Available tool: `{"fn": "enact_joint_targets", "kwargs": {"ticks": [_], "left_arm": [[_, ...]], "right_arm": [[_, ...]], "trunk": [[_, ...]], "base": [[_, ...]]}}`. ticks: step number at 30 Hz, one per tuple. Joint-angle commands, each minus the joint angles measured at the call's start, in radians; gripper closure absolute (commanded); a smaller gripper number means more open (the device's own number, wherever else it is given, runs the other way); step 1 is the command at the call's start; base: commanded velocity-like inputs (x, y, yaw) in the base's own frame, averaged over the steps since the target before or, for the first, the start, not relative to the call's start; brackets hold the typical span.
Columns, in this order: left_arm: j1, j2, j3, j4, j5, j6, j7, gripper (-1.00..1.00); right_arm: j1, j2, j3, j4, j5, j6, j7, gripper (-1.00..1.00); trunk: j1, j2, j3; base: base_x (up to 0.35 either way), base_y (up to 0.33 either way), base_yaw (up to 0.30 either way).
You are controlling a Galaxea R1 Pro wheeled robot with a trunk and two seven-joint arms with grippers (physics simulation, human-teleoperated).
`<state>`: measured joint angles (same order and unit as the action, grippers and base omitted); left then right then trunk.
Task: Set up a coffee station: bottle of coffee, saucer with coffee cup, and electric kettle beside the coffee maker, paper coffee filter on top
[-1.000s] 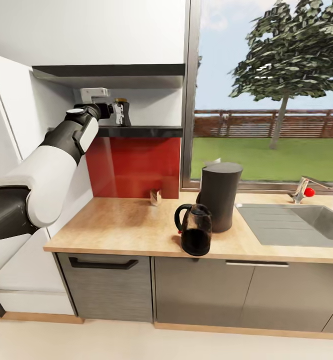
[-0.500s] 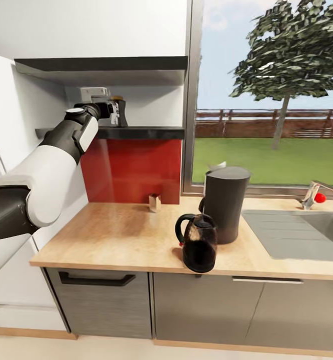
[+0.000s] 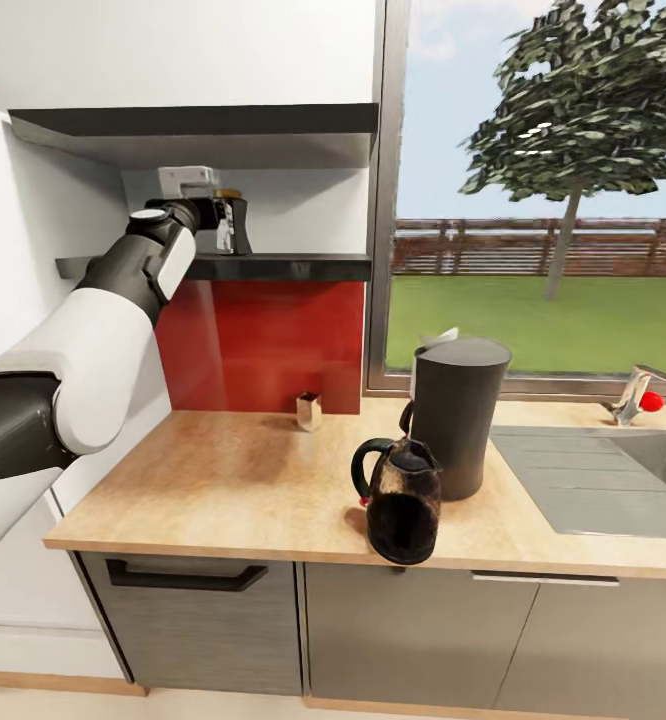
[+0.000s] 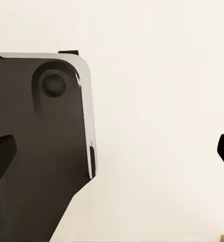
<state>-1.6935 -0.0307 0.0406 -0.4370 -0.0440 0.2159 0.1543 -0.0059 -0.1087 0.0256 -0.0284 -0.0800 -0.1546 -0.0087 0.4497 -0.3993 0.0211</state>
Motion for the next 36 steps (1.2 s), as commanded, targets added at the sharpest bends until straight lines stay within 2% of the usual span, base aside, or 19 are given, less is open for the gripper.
{"fn": "enact_joint_targets", "kwargs": {"ticks": [1,5,16,22,29,36], "left_arm": [[0.0,0.0,0.005,-0.003,-0.004,0.005,0.001,-1.0],[0.0,0.002,0.009,-0.021,-0.003,0.007,-0.005,-1.0],[0.0,0.002,0.008,-0.038,-0.004,0.01,-0.014,-1.0],[0.0,0.007,0.008,-0.038,-0.009,0.01,-0.015,-1.0],[0.0,0.028,0.008,-0.039,-0.007,0.01,-0.016,-1.0],[0.001,0.029,0.005,-0.035,-0.005,0.01,-0.015,-1.0]], "right_arm": [[0.0,0.0,0.003,0.001,-0.009,-0.003,0.0,-1.0],[0.0,0.0,0.002,0.001,-0.009,-0.003,0.0,-1.0],[0.0,0.001,0.004,0.001,-0.009,-0.002,0.0,-1.0],[0.0,0.001,0.004,0.001,-0.01,-0.002,0.0,-1.0],[0.0,0.001,0.003,0.0,-0.01,-0.002,0.0,-1.0],[0.0,0.001,0.002,0.0,-0.01,-0.002,0.0,-1.0]], "trunk": [[0.0,-0.001,0.0],[0.0,-0.001,0.0],[0.0,-0.001,0.0],[0.0,-0.001,0.0],[0.0,-0.001,0.0],[0.0,-0.001,0.0]], "base": [[0.009,0.0,0.0],[0.091,0.07,-0.05],[0.192,0.23,-0.212],[0.045,0.059,-0.026],[0.014,0.03,-0.002],[0.153,0.162,0.0]]}}
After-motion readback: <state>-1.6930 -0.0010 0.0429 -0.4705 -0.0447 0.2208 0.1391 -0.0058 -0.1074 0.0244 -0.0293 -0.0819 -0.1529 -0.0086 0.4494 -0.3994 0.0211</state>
